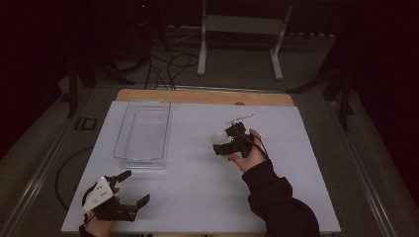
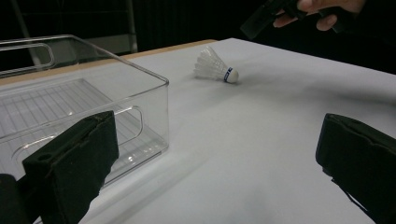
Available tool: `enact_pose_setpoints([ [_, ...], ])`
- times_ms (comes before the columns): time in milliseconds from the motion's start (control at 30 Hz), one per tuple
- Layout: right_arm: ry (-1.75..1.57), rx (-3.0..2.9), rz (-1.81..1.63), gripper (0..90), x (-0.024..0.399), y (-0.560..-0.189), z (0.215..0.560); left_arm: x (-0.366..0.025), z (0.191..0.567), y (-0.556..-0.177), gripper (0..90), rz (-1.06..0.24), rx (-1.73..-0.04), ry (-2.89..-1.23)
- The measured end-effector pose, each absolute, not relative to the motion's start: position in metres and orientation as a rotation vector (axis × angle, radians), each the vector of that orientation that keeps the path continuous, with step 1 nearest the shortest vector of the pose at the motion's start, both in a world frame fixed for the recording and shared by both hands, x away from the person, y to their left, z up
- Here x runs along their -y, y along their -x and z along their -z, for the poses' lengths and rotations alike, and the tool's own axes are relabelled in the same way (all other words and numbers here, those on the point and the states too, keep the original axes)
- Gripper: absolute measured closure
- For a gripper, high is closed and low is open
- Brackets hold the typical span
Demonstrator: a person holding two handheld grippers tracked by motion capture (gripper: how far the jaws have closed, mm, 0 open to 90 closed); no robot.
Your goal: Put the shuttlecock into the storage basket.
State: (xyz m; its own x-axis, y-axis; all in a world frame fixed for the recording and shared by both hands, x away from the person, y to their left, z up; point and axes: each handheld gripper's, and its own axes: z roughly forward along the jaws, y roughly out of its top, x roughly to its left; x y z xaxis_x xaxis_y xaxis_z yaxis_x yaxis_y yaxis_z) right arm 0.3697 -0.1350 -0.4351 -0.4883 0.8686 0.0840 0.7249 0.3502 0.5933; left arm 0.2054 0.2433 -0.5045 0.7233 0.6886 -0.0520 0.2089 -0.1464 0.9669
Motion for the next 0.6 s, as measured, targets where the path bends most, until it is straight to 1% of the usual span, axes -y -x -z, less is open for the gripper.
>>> enact_pose_setpoints([
  [533,-1.537,-2.484,-0.687,9.2,0.132,-0.383,0.452,-0.243,0.505,-0.206,0.0,-0.481,-0.721,-1.704],
  [567,-1.535,-2.486,-0.679,13.0,0.132,-0.384,0.453,-0.243,0.505,-0.206,0.0,-0.478,-0.721,-1.705],
  [600,-1.542,-2.492,-0.67,14.5,0.132,-0.385,0.453,-0.243,0.505,-0.206,0.0,-0.48,-0.721,-1.705],
])
